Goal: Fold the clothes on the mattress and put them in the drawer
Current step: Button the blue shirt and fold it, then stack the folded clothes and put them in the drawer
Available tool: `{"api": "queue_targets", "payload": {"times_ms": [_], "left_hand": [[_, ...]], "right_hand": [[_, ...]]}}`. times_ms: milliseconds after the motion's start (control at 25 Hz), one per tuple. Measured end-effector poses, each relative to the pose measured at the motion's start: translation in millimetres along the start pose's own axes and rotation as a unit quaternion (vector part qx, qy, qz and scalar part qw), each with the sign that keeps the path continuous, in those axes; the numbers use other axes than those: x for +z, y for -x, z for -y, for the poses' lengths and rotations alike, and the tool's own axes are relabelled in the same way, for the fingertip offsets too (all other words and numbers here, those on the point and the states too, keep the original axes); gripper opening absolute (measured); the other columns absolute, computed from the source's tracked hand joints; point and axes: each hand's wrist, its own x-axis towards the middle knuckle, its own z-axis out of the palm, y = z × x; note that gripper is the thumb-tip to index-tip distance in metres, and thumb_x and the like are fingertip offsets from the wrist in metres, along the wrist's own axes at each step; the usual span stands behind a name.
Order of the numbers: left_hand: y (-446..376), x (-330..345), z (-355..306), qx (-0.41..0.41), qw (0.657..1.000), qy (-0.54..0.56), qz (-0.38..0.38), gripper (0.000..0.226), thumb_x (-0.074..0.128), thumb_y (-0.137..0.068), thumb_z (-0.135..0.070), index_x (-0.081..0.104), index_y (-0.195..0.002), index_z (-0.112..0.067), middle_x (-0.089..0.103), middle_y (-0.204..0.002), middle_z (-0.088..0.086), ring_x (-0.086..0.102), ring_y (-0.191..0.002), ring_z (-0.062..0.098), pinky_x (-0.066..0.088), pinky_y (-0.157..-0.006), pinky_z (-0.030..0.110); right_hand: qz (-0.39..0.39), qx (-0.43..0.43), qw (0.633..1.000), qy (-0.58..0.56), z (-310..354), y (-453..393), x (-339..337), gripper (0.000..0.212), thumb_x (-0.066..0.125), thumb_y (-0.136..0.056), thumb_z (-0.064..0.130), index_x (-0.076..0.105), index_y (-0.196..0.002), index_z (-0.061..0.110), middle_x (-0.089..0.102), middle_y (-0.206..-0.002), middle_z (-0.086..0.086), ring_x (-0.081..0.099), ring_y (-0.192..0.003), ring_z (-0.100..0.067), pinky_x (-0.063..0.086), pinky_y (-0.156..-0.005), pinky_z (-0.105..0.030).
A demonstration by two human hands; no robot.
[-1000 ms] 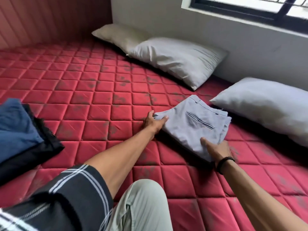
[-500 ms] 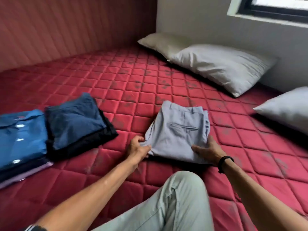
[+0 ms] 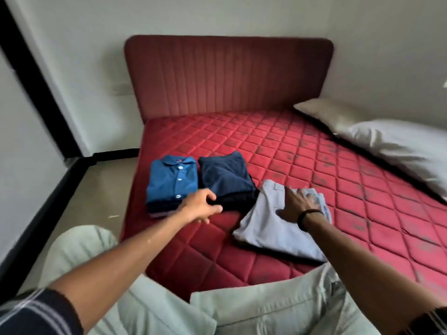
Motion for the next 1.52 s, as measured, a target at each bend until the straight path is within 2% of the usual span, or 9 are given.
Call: {"api": "queue_targets", "payload": {"times_ms": [240, 400, 600, 880, 1040, 1200, 1320, 1440, 1520], "left_hand": [[94, -151, 82, -0.086, 0.99, -0.044, -0.106, 0.035, 0.071, -0.095, -0.033, 0.06, -0.124, -0.015, 0.075, -0.084, 0.006, 0.068, -0.057, 0.02, 0.049, -0.048, 0.025], [196, -226, 124, -0.198, 0.967, -0.078, -0.14, 0.031, 0.074, -0.093, -0.036, 0.07, -0.115, -0.015, 0.078, -0.09, 0.004, 0.078, -0.077, 0.021, 0.065, -0.077, 0.038], [311, -240, 171, -0.275, 0.933, -0.078, -0.217, 0.037, 0.08, -0.085, -0.041, 0.067, -0.115, -0.022, 0.078, -0.086, 0.003, 0.077, -0.075, 0.019, 0.063, -0.074, 0.035], [554, -265, 208, -0.382, 0.832, -0.066, -0.397, 0.032, 0.08, -0.085, -0.042, 0.068, -0.109, -0.026, 0.075, -0.09, -0.002, 0.073, -0.074, 0.013, 0.058, -0.071, 0.026], [659, -238, 264, -0.493, 0.765, -0.075, -0.407, 0.034, 0.079, -0.085, -0.046, 0.07, -0.111, -0.026, 0.063, -0.12, -0.002, 0.059, -0.119, 0.022, 0.045, -0.099, 0.03], [720, -216, 335, -0.56, 0.7, -0.017, -0.443, 0.043, 0.075, -0.089, -0.044, 0.066, -0.124, -0.019, 0.057, -0.144, 0.005, 0.043, -0.143, 0.024, 0.035, -0.114, 0.03], [741, -202, 389, -0.559, 0.596, 0.147, -0.558, 0.066, 0.062, -0.097, -0.054, 0.051, -0.146, -0.01, 0.046, -0.155, 0.01, 0.043, -0.142, 0.029, 0.036, -0.115, 0.032], [754, -211, 451, -0.454, 0.427, 0.372, -0.688, 0.105, 0.06, -0.078, -0.083, 0.039, -0.154, -0.013, 0.046, -0.152, 0.004, 0.05, -0.131, 0.027, 0.047, -0.111, 0.045], [763, -228, 500, -0.382, 0.305, 0.453, -0.746, 0.105, 0.065, -0.065, -0.089, 0.054, -0.136, -0.013, 0.06, -0.128, 0.005, 0.058, -0.112, 0.024, 0.054, -0.099, 0.045]], "right_hand": [[0.01, -0.302, 0.952, 0.049, 221, 6, -31, 0.085, 0.059, -0.059, 0.067, 0.06, -0.128, 0.018, 0.06, -0.136, -0.018, 0.057, -0.126, -0.041, 0.05, -0.103, -0.052], [0.017, -0.47, 0.882, 0.019, 352, 94, -33, 0.058, 0.076, -0.082, 0.045, 0.064, -0.128, 0.011, 0.064, -0.133, -0.017, 0.059, -0.125, -0.036, 0.049, -0.103, -0.043], [0.035, -0.605, 0.795, 0.031, 438, 198, -30, 0.04, 0.074, -0.084, 0.041, 0.066, -0.115, 0.017, 0.064, -0.127, -0.01, 0.058, -0.124, -0.033, 0.049, -0.095, -0.035], [-0.009, -0.779, 0.627, -0.001, 549, 397, -89, 0.041, 0.074, -0.09, 0.043, 0.07, -0.12, 0.017, 0.061, -0.133, -0.008, 0.056, -0.125, -0.03, 0.045, -0.106, -0.036], [-0.004, -0.837, 0.546, 0.034, 586, 515, -64, 0.04, 0.07, -0.094, 0.041, 0.071, -0.12, 0.011, 0.064, -0.129, -0.011, 0.059, -0.122, -0.033, 0.047, -0.102, -0.036], [0.051, -0.867, 0.496, 0.017, 618, 590, -12, 0.04, 0.07, -0.093, 0.042, 0.071, -0.119, 0.011, 0.065, -0.128, -0.01, 0.06, -0.122, -0.032, 0.048, -0.101, -0.036], [0.228, -0.815, 0.528, -0.065, 643, 630, 44, 0.043, 0.076, -0.085, 0.048, 0.073, -0.112, 0.015, 0.071, -0.112, -0.003, 0.066, -0.109, -0.022, 0.051, -0.101, -0.035], [0.441, -0.67, 0.566, -0.192, 689, 678, 102, 0.06, 0.082, -0.07, 0.063, 0.07, -0.093, 0.009, 0.063, -0.083, -0.008, 0.06, -0.082, -0.018, 0.06, -0.092, -0.05], [0.585, -0.518, 0.561, -0.274, 732, 714, 133, 0.081, 0.087, -0.071, 0.06, 0.067, -0.112, -0.008, 0.058, -0.09, -0.022, 0.057, -0.087, -0.019, 0.062, -0.089, -0.046]]}}
